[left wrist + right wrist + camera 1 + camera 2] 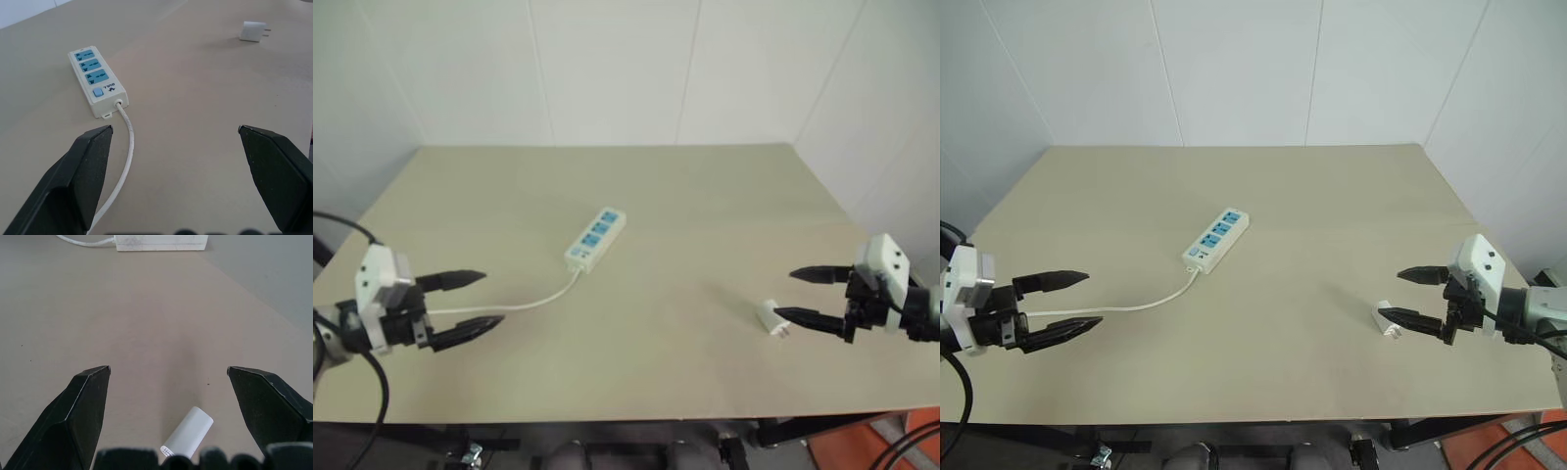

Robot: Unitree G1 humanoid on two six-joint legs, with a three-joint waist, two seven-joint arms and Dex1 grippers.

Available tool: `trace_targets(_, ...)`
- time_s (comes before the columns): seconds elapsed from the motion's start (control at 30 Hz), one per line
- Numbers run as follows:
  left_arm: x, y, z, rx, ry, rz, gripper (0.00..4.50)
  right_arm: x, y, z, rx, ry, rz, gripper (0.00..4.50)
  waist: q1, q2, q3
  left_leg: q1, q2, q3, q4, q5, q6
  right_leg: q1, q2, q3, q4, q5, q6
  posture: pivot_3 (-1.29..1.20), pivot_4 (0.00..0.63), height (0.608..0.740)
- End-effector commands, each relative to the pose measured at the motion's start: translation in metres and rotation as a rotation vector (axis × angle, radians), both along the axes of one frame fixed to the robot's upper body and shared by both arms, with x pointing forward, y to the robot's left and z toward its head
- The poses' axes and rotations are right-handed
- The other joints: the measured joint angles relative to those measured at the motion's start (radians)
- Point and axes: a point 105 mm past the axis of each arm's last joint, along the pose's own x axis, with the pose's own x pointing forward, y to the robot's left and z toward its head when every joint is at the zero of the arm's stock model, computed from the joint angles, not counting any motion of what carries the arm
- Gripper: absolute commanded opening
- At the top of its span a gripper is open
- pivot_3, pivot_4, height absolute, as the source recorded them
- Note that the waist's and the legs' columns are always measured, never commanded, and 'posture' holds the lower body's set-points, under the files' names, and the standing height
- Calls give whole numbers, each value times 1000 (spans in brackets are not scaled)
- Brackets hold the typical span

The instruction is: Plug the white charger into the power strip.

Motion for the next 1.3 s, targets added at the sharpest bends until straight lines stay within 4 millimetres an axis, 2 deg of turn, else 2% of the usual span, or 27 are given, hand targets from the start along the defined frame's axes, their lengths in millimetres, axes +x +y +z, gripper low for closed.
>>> trace_targets(0.03, 1, -3, 7, -10, -42, -18, 4469, 0, 2, 14, -7, -64, 15, 4500, 0, 0, 0, 0, 0, 0, 0, 0, 0, 0, 0, 0, 0, 0, 0, 0, 150, 740)
trace_targets(0.37, 4, -5, 7, -18, -47, -22, 4469, 2, 3, 15, -4, -74, 10, 4500, 0, 0, 0, 0, 0, 0, 0, 0, 0, 0, 0, 0, 0, 0, 1, 0, 150, 740)
trace_targets(0.53, 14, -7, 8, -26, -86, 7, 4469, 4, 6, 17, 13, -87, 14, 4500, 1, 0, 0, 1, 0, 0, 0, 0, 0, 1, 0, 0, 0, 3, 6, 0, 150, 740)
trace_targets(0.7, 50, -13, 15, -53, -209, 140, 4469, 13, 21, 34, 72, -146, 39, 4500, 3, 0, 0, 4, 0, 0, 0, 0, 0, 6, 0, 0, 0, 4, 6, 0, 150, 740)
trace_targets(0.9, 87, -38, 14, -86, -268, 179, 4469, 24, 40, 49, 121, -202, 83, 4500, 2, -1, 1, 5, -1, 0, 0, 0, 0, 8, 0, 0, -1, 6, 4, 0, 150, 740)
trace_targets(1.13, 137, -72, -3, -175, -272, 292, 4469, 44, 68, 58, 163, -264, 100, 4500, 2, -1, 1, 3, -1, -1, 2, 0, 0, 8, 0, 0, -1, 8, 3, 0, 150, 740)
trace_targets(1.3, 164, -83, -19, -227, -246, 373, 4469, 46, 78, 60, 182, -273, 128, 4500, 2, -2, 1, 0, -2, -3, 7, 0, 0, 8, 0, -1, -1, 9, 4, 0, 150, 740)
